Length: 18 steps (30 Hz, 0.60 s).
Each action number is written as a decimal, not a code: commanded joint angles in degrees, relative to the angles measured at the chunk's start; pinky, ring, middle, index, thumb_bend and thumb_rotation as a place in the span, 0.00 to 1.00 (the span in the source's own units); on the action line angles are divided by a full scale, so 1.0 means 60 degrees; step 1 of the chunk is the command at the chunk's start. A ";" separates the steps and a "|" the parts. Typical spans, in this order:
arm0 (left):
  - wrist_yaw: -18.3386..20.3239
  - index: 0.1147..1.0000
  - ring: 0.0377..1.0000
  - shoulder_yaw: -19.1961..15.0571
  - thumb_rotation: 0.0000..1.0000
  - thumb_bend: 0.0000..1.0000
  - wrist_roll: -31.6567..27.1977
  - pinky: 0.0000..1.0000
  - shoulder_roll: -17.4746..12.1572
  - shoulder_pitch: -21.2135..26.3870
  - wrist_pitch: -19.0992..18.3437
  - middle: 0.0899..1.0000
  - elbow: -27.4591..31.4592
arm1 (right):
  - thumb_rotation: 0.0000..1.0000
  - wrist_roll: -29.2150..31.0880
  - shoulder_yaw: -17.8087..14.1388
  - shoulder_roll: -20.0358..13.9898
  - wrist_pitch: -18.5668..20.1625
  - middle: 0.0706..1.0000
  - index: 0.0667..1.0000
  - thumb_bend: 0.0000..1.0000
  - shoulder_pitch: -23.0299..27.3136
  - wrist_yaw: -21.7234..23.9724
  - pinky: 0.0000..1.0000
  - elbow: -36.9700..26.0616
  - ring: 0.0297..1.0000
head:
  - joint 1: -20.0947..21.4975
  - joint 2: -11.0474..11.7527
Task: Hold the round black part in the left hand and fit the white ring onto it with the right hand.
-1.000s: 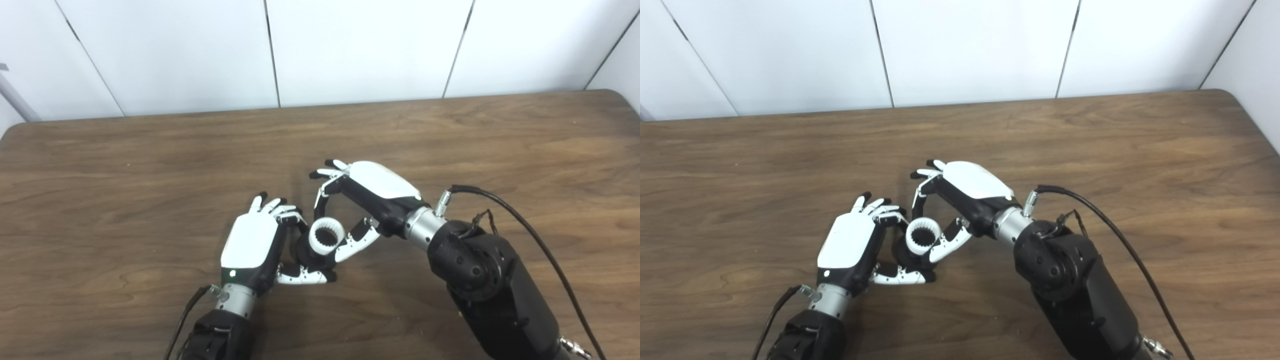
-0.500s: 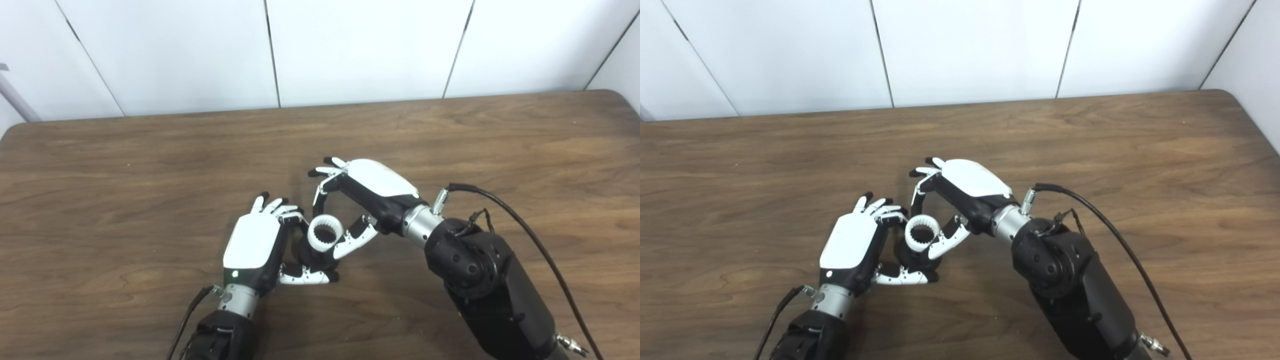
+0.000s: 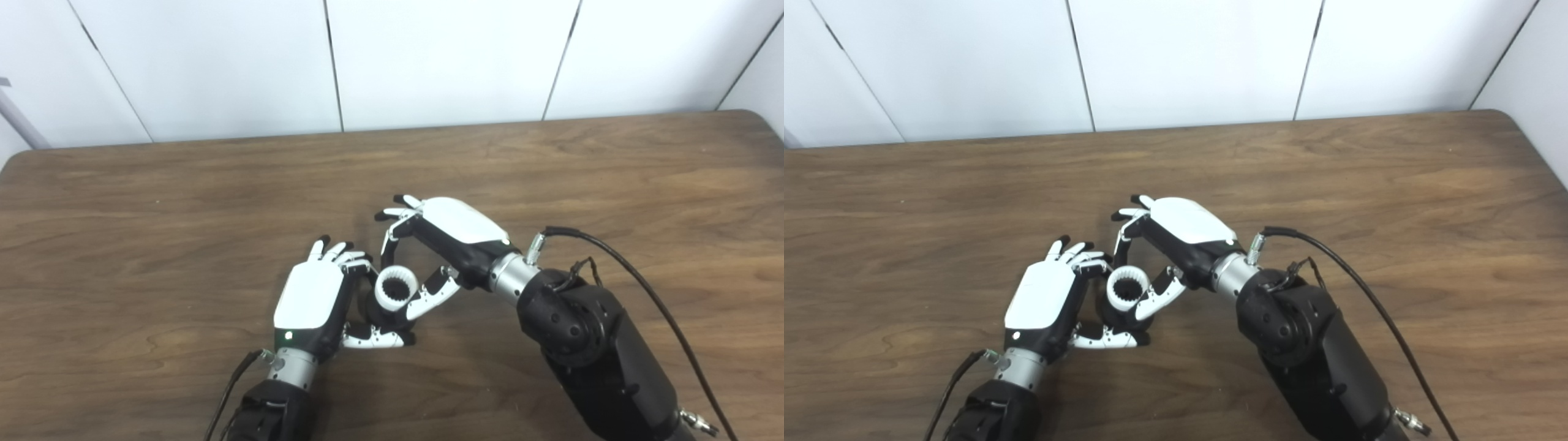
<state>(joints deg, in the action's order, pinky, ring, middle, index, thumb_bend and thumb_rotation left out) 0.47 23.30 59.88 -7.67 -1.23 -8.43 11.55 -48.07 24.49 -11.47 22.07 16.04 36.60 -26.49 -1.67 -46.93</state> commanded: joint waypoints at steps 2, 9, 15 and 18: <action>0.0082 0.42 0.89 0.0052 0.05 0.52 0.0116 1.00 0.0021 0.0047 -0.0058 0.75 -0.0103 | 0.14 0.0085 -0.0012 0.0000 -0.0373 0.88 0.44 0.53 0.0178 -0.0247 1.00 -0.0023 1.00 | -0.0006 -0.0010; 0.0075 0.42 0.89 0.0050 0.05 0.52 0.0118 1.00 0.0010 0.0051 -0.0054 0.75 -0.0102 | 0.14 0.0038 0.0062 -0.0053 -0.0400 0.88 0.45 0.53 0.0122 -0.0207 1.00 0.0038 1.00 | -0.0022 -0.0025; 0.0120 0.42 0.89 0.0058 0.05 0.52 0.0134 1.00 0.0011 0.0058 -0.0081 0.75 -0.0093 | 0.14 0.0116 0.0048 -0.0055 -0.0479 0.88 0.45 0.53 0.0064 -0.0309 1.00 0.0070 1.00 | -0.0005 -0.0022; 0.0134 0.42 0.89 0.0081 0.05 0.52 0.0165 1.00 0.0023 0.0059 -0.0101 0.75 -0.0093 | 0.14 0.0096 0.0028 -0.0048 -0.0544 0.89 0.45 0.53 0.0073 -0.0395 1.00 0.0126 1.00 | 0.0008 -0.0028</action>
<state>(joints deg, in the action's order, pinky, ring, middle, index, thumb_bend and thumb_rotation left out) 0.48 23.40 59.93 -7.66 -1.21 -8.60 11.53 -47.75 24.82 -11.73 20.63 15.01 35.67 -25.29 -1.58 -47.02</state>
